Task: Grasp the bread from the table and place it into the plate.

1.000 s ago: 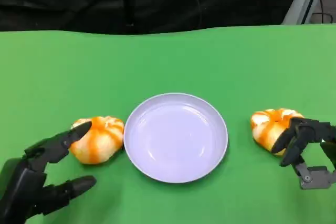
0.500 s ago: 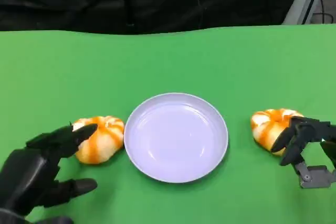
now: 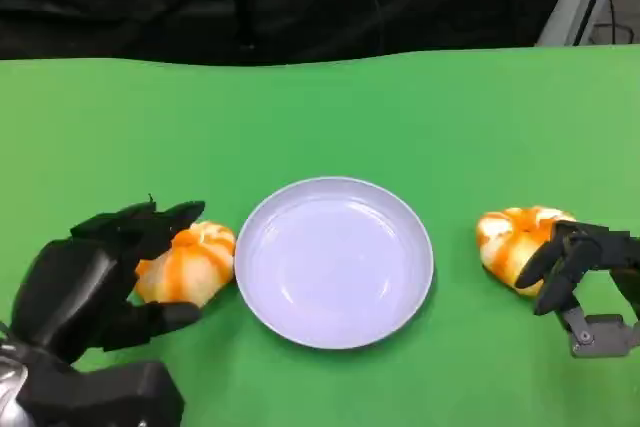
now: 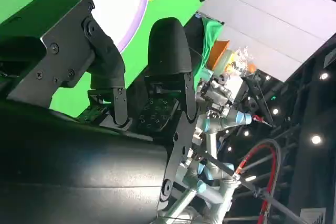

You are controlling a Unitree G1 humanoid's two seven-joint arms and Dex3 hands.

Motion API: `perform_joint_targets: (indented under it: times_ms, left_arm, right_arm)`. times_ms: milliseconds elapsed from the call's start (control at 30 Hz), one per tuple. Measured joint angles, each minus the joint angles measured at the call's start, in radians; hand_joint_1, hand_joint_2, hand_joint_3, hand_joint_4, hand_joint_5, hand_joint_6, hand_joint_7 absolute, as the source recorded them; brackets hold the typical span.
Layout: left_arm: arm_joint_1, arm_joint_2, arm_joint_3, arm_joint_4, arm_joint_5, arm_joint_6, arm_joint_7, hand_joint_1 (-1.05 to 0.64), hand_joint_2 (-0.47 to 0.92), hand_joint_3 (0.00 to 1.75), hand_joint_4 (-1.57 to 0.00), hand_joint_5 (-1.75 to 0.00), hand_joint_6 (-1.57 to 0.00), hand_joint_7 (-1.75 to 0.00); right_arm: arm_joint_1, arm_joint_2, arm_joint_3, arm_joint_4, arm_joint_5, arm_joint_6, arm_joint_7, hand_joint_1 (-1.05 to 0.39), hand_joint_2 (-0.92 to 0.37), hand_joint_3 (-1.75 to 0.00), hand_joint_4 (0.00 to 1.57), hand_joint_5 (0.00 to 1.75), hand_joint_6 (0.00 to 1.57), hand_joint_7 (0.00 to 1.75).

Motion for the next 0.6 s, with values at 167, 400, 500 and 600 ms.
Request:
perform_joint_targets:
  times_ms: [167, 400, 500, 600]
  left_arm:
    - [-0.034, 0.002, -0.031, 0.045, -0.001, 0.006, 0.001, -0.71, 0.92, 0.17, -0.43, -0.02, -0.46, -0.02]
    - [-0.059, 0.002, -0.067, 0.101, -0.003, 0.025, 0.001, -0.70, 0.92, 0.18, -0.45, -0.02, -0.48, -0.02]
    - [-0.071, 0.002, -0.082, 0.135, -0.005, 0.030, -0.001, -0.69, 0.92, 0.17, -0.46, -0.02, -0.49, -0.02]
    - [-0.085, 0.002, -0.098, 0.165, -0.008, 0.032, -0.002, -0.68, 0.92, 0.15, -0.47, -0.02, -0.50, -0.02]
  right_arm:
    - [0.000, 0.000, 0.000, 0.001, -0.001, -0.005, -0.001, 0.26, -0.47, -1.21, 1.04, 1.21, 1.04, 1.05]
    - [0.000, 0.000, 0.000, 0.000, 0.001, -0.006, -0.001, 0.27, -0.49, -1.21, 1.05, 1.20, 1.05, 1.04]
    - [0.000, 0.000, 0.000, -0.001, 0.000, -0.006, -0.001, 0.27, -0.49, -1.20, 1.05, 1.20, 1.05, 1.04]
    - [0.001, 0.000, 0.000, -0.005, 0.000, -0.006, -0.002, 0.27, -0.49, -1.20, 1.04, 1.19, 1.05, 1.03]
